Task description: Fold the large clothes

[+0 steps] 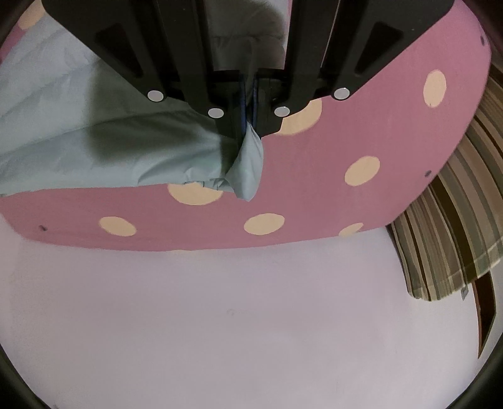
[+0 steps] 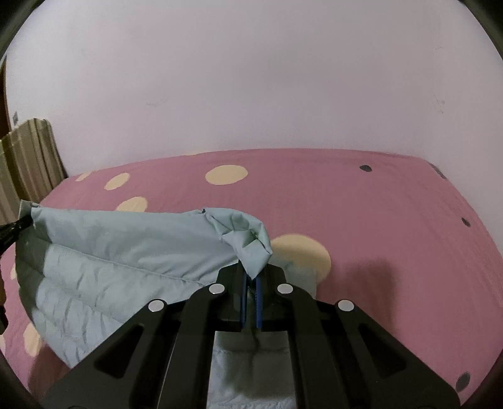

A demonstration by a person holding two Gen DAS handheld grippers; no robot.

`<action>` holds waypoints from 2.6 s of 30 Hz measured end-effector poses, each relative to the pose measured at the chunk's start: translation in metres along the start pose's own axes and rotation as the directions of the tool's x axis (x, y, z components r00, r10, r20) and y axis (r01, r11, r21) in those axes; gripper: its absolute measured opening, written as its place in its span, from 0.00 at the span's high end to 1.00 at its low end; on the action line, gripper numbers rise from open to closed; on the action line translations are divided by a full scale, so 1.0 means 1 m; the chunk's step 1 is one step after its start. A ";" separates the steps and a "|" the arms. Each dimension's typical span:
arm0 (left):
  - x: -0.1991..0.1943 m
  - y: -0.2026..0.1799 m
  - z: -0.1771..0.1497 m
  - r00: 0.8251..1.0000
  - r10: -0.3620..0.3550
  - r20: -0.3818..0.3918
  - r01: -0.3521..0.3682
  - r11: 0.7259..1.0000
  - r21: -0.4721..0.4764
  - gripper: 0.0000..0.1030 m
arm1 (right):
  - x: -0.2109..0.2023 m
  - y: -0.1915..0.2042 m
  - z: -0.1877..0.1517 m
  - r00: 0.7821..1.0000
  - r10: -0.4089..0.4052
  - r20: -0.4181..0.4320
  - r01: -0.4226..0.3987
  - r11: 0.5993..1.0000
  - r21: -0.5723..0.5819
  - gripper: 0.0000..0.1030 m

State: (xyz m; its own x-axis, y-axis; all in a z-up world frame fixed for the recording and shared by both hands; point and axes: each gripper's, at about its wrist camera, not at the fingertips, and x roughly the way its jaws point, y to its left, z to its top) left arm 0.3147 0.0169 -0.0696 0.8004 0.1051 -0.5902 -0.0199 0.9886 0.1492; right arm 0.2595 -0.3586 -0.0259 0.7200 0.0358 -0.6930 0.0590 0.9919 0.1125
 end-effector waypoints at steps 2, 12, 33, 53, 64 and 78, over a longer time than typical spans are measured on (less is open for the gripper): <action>0.023 -0.007 0.006 0.999 0.031 -0.022 -0.031 0.999 0.017 0.98 | 0.026 -0.001 0.009 1.000 -0.010 -0.018 0.010 1.000 0.001 0.97; 0.121 -0.030 -0.019 0.978 0.138 -0.155 -0.122 0.987 0.105 0.98 | 0.129 -0.001 -0.012 0.983 -0.038 -0.179 0.038 0.999 -0.007 0.97; 0.111 -0.033 -0.037 0.962 0.190 -0.195 -0.184 0.982 0.050 0.86 | 0.135 0.011 -0.026 0.977 -0.050 -0.209 0.058 0.998 0.033 0.68; 0.131 -0.126 -0.063 0.980 0.002 -0.199 0.003 1.000 0.027 0.51 | 0.189 0.135 -0.054 0.976 0.020 -0.217 -0.042 0.995 -0.094 0.59; 0.068 -0.087 -0.063 0.994 0.007 -0.107 -0.007 1.000 0.003 0.48 | 0.103 0.088 -0.040 0.992 -0.085 -0.090 0.078 0.994 -0.082 0.50; 0.096 -0.076 -0.078 0.981 -0.040 -0.191 0.032 0.999 -0.043 0.46 | 0.126 0.050 -0.071 0.976 -0.117 -0.184 0.114 0.993 -0.030 0.48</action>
State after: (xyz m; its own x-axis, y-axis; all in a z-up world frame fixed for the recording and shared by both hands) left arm 0.3459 -0.0399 -0.1994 0.6714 0.0841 -0.7363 -0.0199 0.9952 0.0955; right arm 0.3042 -0.2954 -0.1580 0.5689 -0.0589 -0.8203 0.1194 0.9928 0.0115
